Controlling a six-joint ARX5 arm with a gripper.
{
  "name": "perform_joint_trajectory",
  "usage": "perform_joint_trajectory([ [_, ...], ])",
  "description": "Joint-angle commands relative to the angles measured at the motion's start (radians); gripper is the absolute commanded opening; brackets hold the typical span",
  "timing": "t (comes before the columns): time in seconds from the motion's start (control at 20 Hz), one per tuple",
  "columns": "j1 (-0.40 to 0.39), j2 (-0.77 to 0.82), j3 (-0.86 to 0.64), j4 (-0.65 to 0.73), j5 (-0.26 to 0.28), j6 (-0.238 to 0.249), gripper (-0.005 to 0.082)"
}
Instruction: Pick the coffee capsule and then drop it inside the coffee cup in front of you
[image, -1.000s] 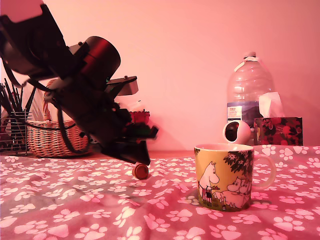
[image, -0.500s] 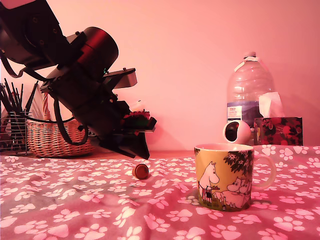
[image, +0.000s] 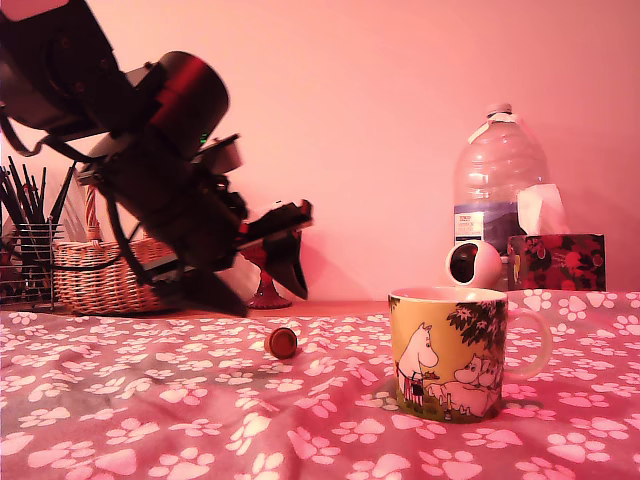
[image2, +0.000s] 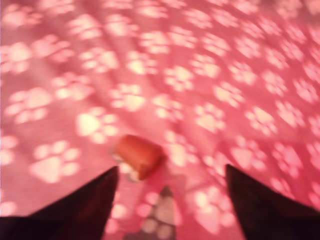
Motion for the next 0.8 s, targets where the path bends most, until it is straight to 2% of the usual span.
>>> perform_joint_trajectory([
  [0.0,0.010,-0.006,0.005,0.009,-0.011,-0.111,0.0664],
  [0.2,0.013,-0.005,0.036,0.001,-0.032,-0.151,0.0661],
  [0.45,0.010,0.024,0.055,-0.003,-0.053,-0.227,0.0659],
  [0.75,0.001,0.111,0.124,-0.056,-0.061,-0.254,0.0659],
])
